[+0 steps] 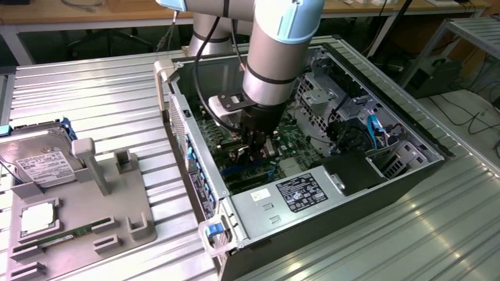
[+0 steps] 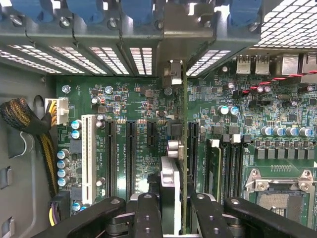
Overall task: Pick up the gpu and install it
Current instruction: 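Insert the gpu into the slot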
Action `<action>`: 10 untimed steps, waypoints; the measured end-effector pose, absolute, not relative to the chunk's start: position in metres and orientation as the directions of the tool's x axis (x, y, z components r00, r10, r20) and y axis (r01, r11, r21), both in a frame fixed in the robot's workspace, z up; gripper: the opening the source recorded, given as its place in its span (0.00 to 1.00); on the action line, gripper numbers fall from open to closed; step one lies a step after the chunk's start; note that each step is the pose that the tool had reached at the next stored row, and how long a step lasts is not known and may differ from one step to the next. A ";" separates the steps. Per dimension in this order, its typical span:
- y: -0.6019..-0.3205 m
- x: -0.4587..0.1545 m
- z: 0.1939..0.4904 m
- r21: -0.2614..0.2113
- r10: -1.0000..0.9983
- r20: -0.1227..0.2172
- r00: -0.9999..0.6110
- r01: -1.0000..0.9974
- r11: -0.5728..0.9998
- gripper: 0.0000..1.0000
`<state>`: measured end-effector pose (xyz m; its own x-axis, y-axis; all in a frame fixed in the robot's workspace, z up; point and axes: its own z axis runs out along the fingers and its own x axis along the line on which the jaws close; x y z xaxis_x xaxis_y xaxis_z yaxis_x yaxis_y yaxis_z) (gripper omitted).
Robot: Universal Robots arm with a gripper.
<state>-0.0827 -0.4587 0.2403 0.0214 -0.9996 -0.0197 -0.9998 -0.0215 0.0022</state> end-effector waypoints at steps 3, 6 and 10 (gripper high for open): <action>-0.459 -0.083 0.239 0.003 -1.000 -0.020 0.021 -1.000 -0.021 0.28; -0.459 -0.083 0.239 0.006 -1.000 -0.020 0.021 -1.000 -0.021 0.28; -0.459 -0.083 0.242 0.007 -1.000 -0.020 0.021 -1.000 -0.021 0.28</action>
